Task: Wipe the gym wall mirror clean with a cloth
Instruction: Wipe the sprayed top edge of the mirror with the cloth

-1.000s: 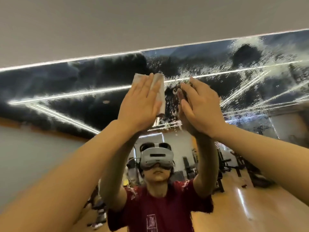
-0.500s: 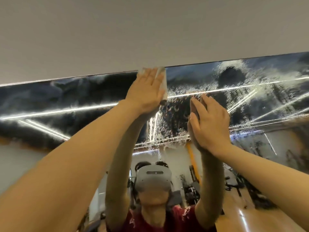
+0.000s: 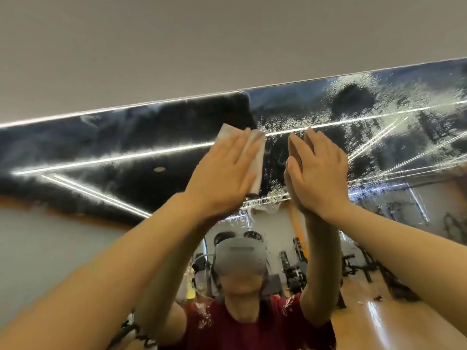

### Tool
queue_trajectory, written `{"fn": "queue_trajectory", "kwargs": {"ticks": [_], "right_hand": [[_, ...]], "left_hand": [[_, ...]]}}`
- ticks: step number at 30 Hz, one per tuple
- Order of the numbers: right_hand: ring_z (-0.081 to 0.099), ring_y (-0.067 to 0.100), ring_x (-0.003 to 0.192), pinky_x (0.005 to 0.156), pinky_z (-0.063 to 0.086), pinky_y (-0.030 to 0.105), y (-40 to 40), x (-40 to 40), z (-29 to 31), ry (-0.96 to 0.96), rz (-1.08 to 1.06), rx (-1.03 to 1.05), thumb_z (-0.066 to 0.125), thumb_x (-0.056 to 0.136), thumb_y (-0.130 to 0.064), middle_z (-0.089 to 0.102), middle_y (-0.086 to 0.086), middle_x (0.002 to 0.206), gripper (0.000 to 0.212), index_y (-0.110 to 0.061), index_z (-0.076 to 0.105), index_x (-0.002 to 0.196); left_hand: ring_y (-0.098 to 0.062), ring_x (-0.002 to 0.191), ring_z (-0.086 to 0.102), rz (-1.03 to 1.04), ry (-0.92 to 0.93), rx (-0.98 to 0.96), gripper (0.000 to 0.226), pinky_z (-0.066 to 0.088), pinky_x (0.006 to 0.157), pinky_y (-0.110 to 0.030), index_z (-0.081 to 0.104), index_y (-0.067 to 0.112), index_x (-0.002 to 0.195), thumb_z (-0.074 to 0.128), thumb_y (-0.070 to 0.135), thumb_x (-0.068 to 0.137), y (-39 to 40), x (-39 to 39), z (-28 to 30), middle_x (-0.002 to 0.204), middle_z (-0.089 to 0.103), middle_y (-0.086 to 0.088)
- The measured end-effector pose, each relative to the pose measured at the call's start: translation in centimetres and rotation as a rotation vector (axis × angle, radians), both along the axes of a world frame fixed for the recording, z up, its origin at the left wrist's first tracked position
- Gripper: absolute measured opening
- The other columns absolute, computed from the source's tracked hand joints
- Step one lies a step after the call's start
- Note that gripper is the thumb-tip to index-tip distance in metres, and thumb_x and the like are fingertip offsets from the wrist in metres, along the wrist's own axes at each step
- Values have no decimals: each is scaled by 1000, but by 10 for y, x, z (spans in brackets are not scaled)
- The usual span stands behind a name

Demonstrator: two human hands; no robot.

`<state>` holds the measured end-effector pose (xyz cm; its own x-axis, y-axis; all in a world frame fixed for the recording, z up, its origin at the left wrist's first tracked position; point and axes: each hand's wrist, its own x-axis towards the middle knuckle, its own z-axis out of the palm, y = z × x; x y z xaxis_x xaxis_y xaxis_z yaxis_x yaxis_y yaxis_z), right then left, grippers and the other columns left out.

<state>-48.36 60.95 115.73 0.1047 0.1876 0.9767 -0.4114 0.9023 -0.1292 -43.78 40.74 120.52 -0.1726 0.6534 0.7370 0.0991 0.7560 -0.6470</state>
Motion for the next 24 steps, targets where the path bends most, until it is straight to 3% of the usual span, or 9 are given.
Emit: {"fn": "queue_trajectory", "kwargs": {"ticks": [5,7,11,14,17,20,24], "right_hand": [[35,32,138,113,25,53,1,0,0,6,-2,7,26,94,-42,41,13,149,58,-19,48,142],[34,32,139,114,23,53,1,1,0,-9,-1,9,25,94,-42,39,13,150,58,-20,46,143],[31,31,142,115,21,53,1,1,0,-14,-1,11,29,96,-40,37,13,152,55,-20,44,145],[28,30,144,116,19,51,0,0,0,-33,-1,8,31,97,-39,35,12,154,54,-21,43,146],[27,30,144,117,19,52,0,1,0,-37,6,10,31,97,-39,35,12,154,54,-20,42,147],[26,30,145,118,18,51,0,3,0,-47,9,7,30,97,-39,34,12,155,55,-21,42,147],[26,30,145,117,18,51,0,3,0,-49,4,10,30,96,-39,33,12,155,55,-21,42,147]], "left_hand": [[-23,152,0,30,-70,-208,66,6,122,-46,7,14,158,23,46,102,-30,1,-118,165,3,-7],[-23,152,3,20,-18,-130,64,10,121,-45,8,16,158,21,47,103,-42,1,-108,165,6,-7],[-29,149,15,-47,66,284,63,8,119,-40,8,14,157,31,37,103,-37,10,-29,162,14,-11],[-31,149,11,-15,80,393,65,8,121,-41,6,12,157,35,34,103,-29,9,-4,163,10,-13],[-28,150,6,-38,56,337,64,7,121,-41,5,15,157,31,37,103,-26,7,-33,164,8,-11],[-23,152,-8,-38,-20,185,65,0,124,-44,-1,21,158,25,42,103,-26,7,-101,166,-3,-8],[-26,152,-1,28,-87,-81,63,10,120,-50,7,18,158,18,47,104,-44,4,-158,165,1,-10]]}}
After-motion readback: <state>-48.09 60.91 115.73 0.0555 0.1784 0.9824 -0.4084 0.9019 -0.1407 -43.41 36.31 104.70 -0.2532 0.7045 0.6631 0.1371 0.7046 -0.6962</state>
